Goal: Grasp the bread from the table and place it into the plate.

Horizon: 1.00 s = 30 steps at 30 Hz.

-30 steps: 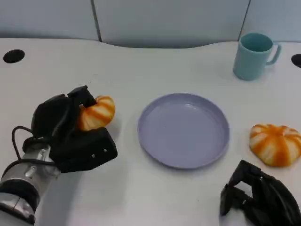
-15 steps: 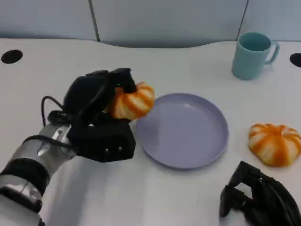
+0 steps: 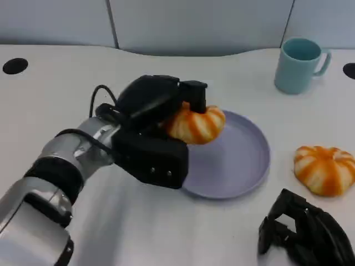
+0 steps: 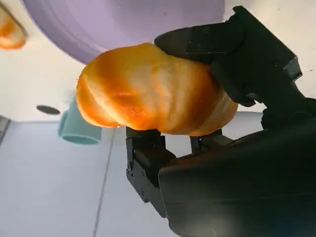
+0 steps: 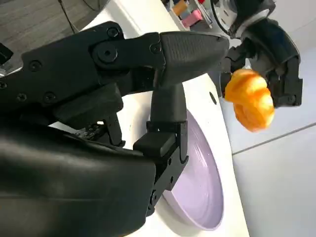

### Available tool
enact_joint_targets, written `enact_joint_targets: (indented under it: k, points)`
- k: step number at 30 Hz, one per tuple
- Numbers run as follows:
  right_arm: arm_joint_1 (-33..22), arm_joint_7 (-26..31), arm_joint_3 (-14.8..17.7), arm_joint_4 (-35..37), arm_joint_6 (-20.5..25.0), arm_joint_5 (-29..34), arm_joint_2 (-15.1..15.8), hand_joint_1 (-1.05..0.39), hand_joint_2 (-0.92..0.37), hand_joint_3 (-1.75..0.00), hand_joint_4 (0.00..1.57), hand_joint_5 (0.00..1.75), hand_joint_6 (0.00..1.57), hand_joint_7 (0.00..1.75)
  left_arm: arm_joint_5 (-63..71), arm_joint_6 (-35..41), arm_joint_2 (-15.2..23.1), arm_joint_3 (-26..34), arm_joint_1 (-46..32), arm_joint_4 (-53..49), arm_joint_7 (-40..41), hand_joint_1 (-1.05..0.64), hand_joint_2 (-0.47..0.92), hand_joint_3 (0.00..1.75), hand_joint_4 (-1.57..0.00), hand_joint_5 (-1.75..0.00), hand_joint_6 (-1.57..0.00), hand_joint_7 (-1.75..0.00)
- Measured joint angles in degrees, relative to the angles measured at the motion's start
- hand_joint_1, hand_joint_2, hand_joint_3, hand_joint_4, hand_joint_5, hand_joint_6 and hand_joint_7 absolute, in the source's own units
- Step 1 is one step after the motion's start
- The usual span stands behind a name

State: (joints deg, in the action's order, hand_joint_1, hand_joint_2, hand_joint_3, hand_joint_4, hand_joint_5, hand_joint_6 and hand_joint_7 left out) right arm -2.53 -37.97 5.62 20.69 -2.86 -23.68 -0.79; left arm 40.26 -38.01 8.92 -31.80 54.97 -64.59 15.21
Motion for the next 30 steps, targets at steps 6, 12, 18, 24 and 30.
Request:
enact_joint_targets:
  k: [6,12,18,24,30]
  points:
    - [0.0,0.23,-0.2,-0.25,0.13,-0.03,-0.16,-0.6,-0.92,-0.33,0.73,1.75,0.61,1.51,1.38,1.29,-2.15,-0.99,0.11,-2.36,1.01,-0.32,0.8,0.74,-0.92,-1.75,-0.72,-1.75]
    - [-0.05,0.65,-1.01,-0.68,0.35,0.37,-0.34,-0.58,-0.92,-0.36,0.71,1.75,0.6,1.52,2.79,4.28,-3.95,-1.94,0.82,-4.76,1.93,-0.36,0.9,0.4,-0.91,-1.75,-0.64,-1.74]
    - [-0.44,0.79,-1.44,-1.03,0.32,0.77,-0.46,-0.58,-0.92,-0.36,0.71,1.75,0.59,1.52,4.42,7.99,-6.64,-3.35,1.31,-6.58,4.67,-0.24,0.79,0.55,-0.76,-1.6,-0.73,-1.34]
    - [-0.83,1.48,-1.6,-1.81,0.36,0.83,-0.92,-0.58,-0.92,-0.35,0.72,1.75,0.6,1.52,3.22,9.5,-8.18,-2.75,1.62,-6.92,0.83,-0.25,0.88,0.26,-0.59,-0.96,-0.64,-0.3]
    - [-0.83,1.54,-1.54,-2.08,0.85,0.65,-0.95,-0.59,-0.92,-0.34,0.73,1.75,0.61,1.51,1.87,12.19,-8.59,-2.49,1.88,-7.36,-6.95,-0.49,0.92,0.16,-0.16,-0.38,-0.36,-0.01]
